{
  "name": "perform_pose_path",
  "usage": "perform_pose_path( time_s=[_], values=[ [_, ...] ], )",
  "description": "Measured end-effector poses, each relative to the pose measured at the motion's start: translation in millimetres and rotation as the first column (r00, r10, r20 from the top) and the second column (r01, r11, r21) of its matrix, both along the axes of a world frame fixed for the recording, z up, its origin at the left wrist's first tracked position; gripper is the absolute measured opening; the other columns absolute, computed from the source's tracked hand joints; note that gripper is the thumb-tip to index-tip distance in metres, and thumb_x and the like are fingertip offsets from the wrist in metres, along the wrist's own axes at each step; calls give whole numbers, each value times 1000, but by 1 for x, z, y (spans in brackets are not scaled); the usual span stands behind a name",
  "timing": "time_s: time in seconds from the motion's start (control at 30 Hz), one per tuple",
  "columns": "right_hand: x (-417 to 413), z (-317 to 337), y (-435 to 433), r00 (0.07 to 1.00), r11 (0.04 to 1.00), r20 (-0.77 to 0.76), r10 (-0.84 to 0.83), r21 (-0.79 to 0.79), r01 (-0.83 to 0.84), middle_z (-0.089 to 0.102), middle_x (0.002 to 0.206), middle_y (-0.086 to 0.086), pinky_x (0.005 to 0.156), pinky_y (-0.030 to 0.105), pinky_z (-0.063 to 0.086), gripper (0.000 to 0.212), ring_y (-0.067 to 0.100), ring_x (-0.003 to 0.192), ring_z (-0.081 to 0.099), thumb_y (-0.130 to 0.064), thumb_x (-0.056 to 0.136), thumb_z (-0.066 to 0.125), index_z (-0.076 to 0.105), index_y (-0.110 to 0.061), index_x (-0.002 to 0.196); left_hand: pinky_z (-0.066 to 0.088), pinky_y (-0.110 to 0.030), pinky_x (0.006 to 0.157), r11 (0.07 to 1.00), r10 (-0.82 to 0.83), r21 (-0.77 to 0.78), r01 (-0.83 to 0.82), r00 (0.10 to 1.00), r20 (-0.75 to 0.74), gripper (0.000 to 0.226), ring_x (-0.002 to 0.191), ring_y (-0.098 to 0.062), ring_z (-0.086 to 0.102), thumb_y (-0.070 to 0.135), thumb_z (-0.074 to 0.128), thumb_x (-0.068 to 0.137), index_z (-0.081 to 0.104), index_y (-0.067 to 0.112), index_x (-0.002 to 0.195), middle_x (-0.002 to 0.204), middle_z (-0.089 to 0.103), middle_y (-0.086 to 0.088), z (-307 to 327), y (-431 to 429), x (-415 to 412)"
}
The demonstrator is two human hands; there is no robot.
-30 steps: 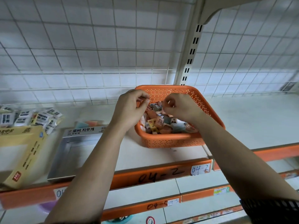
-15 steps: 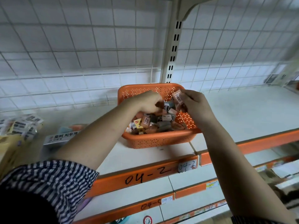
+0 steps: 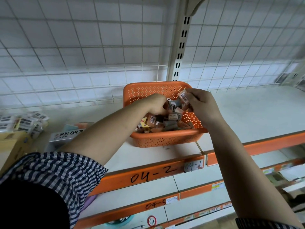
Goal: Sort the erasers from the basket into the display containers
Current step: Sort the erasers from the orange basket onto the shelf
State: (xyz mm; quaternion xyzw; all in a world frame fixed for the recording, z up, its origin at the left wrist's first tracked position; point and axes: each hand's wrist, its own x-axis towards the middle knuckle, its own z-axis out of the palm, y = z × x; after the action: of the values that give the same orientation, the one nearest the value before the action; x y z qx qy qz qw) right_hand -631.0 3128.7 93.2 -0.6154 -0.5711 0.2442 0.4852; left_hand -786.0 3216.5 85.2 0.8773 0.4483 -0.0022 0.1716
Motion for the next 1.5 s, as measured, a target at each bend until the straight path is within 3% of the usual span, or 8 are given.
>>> perform_pose_path(
  time_s=[0.17, 0.3, 0.47, 0.6, 0.83, 0.93, 1.13, 1.5],
  values=[
    [-1, 5, -1, 1000, 999, -30, 4, 42, -3, 69, 79, 6, 58, 24, 51, 26, 8, 59, 61, -14, 100, 49, 67, -8, 118, 39, -29, 66, 997, -1, 76, 1, 1000, -1, 12, 81, -21, 58, 16, 51, 97, 60, 12, 90, 86, 59, -5, 0, 1, -6],
    [-8, 19, -6, 996, 997, -83, 18, 80, -12, 73, 90, 4, 65, 23, 56, 20, 8, 67, 66, -18, 97, 57, 67, -17, 115, 36, -26, 57, 975, 72, 181, -128, 955, 289, 18, 66, -11, 52, 18, 45, 100, 60, 10, 94, 82, 59, 1, 25, -15, -31],
    [-60, 39, -11, 971, 985, -182, 153, 107, -135, 73, 85, 4, 62, 23, 50, 8, 15, 70, 67, -14, 93, 63, 63, -12, 100, 53, -31, 57, 935, 279, -86, -345, 561, 779, 19, 62, -18, 69, 13, 40, 100, 52, 17, 85, 85, 71, -10, 44, -51, -108],
    [-131, 45, -17, 914, 942, -229, 335, 89, -323, 74, 80, 3, 53, 26, 40, 12, 13, 58, 55, -17, 91, 64, 53, -19, 87, 54, -26, 57, 855, 438, -351, -381, 170, 883, 23, 62, -21, 70, 9, 39, 101, 54, 13, 84, 81, 70, -15, 39, -83, -178],
    [-241, 13, -10, 790, 803, -253, 558, -74, -591, 53, 75, 9, 54, 23, 38, 23, 9, 57, 53, -7, 88, 66, 48, -18, 79, 58, -28, 68, 720, 525, -474, -507, -49, 850, 16, 69, -20, 71, 12, 53, 98, 63, 8, 87, 82, 70, -12, 18, -106, -269],
    [-261, -8, 9, 849, 852, -222, 480, -112, -511, 48, 66, 6, 54, 24, 38, 25, 9, 54, 49, -3, 80, 71, 51, -16, 74, 57, -30, 73, 690, 534, -437, -577, -2, 845, 14, 71, -17, 68, 21, 69, 89, 66, 9, 82, 79, 69, -10, 8, -108, -287],
    [-271, -37, 47, 894, 931, 312, 323, -273, -241, 58, 76, -4, 51, 17, 35, 19, 9, 66, 52, -19, 77, 78, 60, -17, 82, 51, -29, 69, 617, 574, -232, -752, 228, 787, 23, 71, -11, 67, 38, 83, 66, 62, 26, 67, 71, 70, 6, -17, -98, -297],
    [-269, -37, 38, 880, 956, 374, 294, -119, -269, 68, 91, -1, 75, 30, 47, 7, 16, 87, 62, -23, 86, 66, 66, -17, 85, 50, -30, 72, 651, 637, 62, -756, 589, 498, 20, 85, -11, 61, 40, 76, 77, 60, 28, 78, 80, 60, 15, -25, -58, -283]
  ],
)
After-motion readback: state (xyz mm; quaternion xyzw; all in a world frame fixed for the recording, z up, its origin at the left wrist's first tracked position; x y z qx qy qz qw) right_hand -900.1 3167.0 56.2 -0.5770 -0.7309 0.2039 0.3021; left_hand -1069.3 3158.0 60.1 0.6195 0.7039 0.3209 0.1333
